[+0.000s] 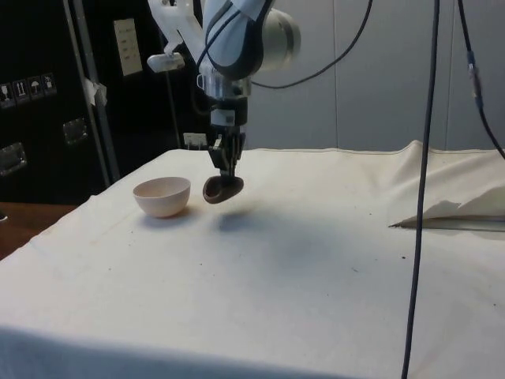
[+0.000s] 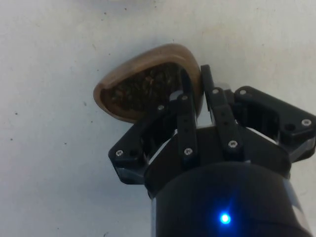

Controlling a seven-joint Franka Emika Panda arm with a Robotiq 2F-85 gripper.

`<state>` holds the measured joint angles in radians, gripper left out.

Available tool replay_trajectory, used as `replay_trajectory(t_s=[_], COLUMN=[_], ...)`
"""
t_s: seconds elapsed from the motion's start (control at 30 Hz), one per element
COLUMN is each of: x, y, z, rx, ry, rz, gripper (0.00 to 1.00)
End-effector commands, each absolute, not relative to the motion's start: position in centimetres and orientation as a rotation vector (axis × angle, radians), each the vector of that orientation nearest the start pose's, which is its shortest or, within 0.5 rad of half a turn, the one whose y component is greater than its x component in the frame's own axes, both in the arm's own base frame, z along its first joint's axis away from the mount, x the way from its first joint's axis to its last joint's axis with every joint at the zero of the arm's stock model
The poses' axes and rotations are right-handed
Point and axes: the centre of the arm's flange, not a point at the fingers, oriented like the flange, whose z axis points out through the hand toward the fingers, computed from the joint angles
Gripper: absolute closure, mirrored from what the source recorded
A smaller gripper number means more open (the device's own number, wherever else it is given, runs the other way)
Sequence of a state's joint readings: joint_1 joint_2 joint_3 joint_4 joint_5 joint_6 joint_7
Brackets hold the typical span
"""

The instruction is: Pour the coffee beans from the cup into the bowl.

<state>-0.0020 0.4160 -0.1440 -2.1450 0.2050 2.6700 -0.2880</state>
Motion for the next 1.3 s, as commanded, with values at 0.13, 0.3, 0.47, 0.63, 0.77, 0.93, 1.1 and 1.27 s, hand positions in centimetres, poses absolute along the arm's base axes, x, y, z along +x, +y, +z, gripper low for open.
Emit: replay_trajectory(t_s=[0.13,0.3,0.47,0.63,0.77,0.93,1.1,1.27], x=[58.0,59.0,59.8,61.0,62.3,63.5,64.7,65.7], y=[-9.1,-8.8,-8.6,-8.3,-8.1,-8.0,-7.9,-8.0], z=[23.0,24.4,25.4,26.4,27.4,28.1,28.6,28.9], rx=[-3.127,-3.126,-3.125,-3.126,-3.128,-3.136,-3.157,-3.173], ry=[0.037,0.028,0.028,0.032,0.032,0.028,0.02,0.01], rz=[-0.18,-0.171,-0.172,-0.179,-0.192,-0.204,-0.221,-0.236], gripper=[1.0,1.0,1.0,1.0,1.0,1.0,1.0,1.0])
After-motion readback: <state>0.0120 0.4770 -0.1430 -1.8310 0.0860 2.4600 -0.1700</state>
